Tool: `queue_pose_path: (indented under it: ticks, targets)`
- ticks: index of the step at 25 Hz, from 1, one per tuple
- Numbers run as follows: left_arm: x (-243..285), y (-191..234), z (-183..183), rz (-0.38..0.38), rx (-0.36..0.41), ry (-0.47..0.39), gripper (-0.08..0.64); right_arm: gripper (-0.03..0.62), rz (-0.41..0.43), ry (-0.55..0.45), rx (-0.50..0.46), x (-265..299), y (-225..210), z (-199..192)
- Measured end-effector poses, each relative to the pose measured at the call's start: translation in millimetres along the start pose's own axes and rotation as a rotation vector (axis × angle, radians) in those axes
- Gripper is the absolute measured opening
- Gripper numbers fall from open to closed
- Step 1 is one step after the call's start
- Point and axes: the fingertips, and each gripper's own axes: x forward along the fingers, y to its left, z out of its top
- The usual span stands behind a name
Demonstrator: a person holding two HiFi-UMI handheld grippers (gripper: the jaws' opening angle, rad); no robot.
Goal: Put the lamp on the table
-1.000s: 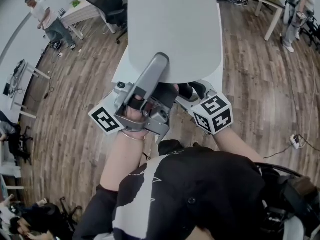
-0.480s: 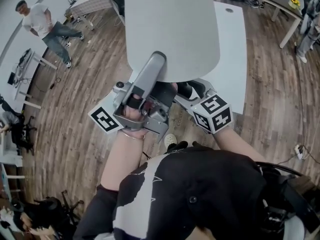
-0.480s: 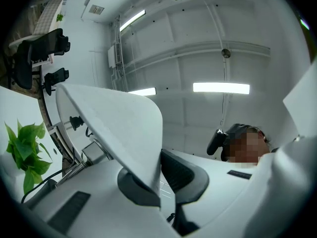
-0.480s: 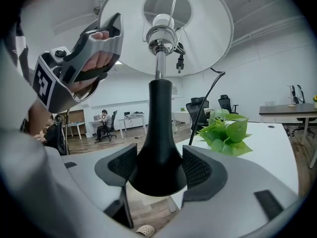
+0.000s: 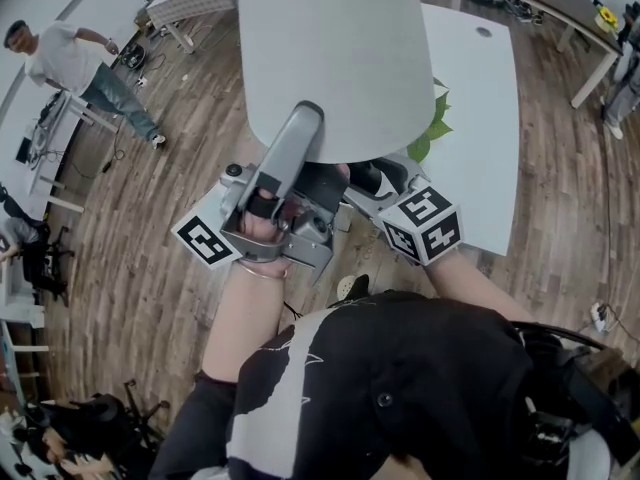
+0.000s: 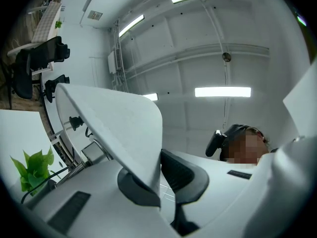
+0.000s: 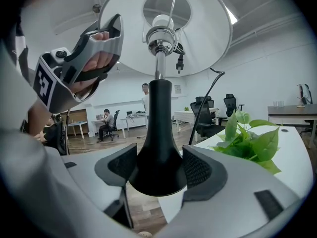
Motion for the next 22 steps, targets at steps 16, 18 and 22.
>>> queue_pose_path:
  ticks: [16, 18, 22]
  targets:
    - [-30.6, 58.1, 78.1, -0.017, -0.05, 0.026, 0.015, 0.293, -0.047, 0.008, 0.038, 93.7, -8.8, 21.5]
    - [-36.0, 66.2, 85.2, -0.019, -0.062, 0.031, 0.015, 0.293, -0.059, 0.01, 0.045, 104.1, -9.9, 20.5]
    - [-46.7, 81.7, 99.9, -0.021, -0.096, 0.033, 0.015, 0.293, -0.086, 0.018, 0.064, 124.2, -12.7, 19.3]
